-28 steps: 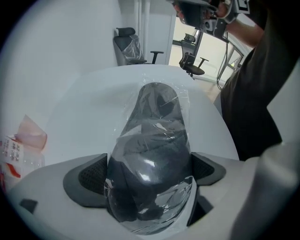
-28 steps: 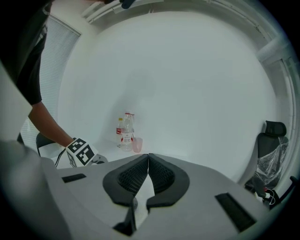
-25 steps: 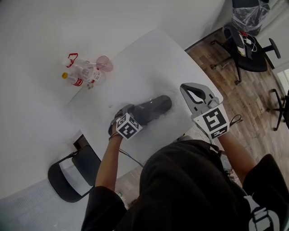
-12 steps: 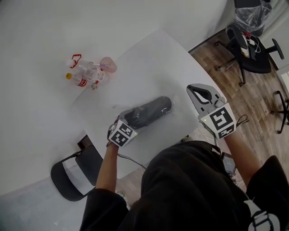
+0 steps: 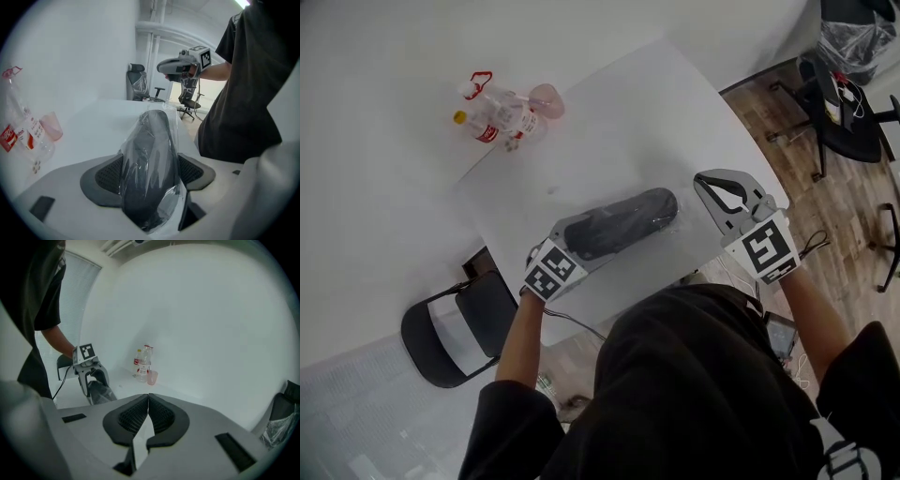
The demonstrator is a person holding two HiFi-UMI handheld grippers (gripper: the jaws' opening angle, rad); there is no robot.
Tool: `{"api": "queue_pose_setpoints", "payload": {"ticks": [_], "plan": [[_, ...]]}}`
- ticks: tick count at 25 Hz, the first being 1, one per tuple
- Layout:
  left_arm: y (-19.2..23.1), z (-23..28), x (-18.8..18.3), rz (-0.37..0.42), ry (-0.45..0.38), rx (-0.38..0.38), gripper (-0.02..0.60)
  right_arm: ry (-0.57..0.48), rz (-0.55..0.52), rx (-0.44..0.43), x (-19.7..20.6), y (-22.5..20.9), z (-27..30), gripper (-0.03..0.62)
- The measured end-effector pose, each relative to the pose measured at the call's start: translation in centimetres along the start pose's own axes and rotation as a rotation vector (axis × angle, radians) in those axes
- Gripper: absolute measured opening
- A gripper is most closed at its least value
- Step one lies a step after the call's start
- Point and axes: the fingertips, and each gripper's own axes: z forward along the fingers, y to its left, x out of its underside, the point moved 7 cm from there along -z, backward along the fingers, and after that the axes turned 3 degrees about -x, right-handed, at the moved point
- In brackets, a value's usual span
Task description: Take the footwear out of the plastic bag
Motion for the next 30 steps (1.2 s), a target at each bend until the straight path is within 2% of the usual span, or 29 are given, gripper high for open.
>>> {"api": "queue_pose_setpoints", "payload": {"ticks": [9, 12, 14, 18, 22, 30], "plan": [[-0.1, -4.9, -1.4, -0.025, -0.165, -0.016, 0.365, 0.023, -0.198, -0.215, -2.3, -0.5, -0.2, 0.02], [-0.1, -6.4, -1.7, -0.049, -0.237, 0.03, 0.364, 0.03, -0.283, -0.316, -4.1, -0.4, -0.2, 0.026], [-0.3, -6.6, -1.5, -0.053, -0.253, 0.075, 0.364, 0.058, -0.351, -0.368, -4.9, -0.1, -0.3, 0.1], [-0.7, -7.4, 0.2, -0.061, -0.243, 0.143, 0.364, 0.103, -0.504, -0.464, -6.4, 1.4, 0.1, 0.107], [-0.9, -8.3, 0.5, -0.069, -0.29, 0.207, 0.36, 0.09, -0.628, -0.527, -6.9, 3.0, 0.3, 0.107], [-0.2, -10.9, 0.2, -0.112, -0.377, 0.235, 0.359, 0.11, -0.816, -0.63, -7.6, 5.1, 0.6, 0.127]]}}
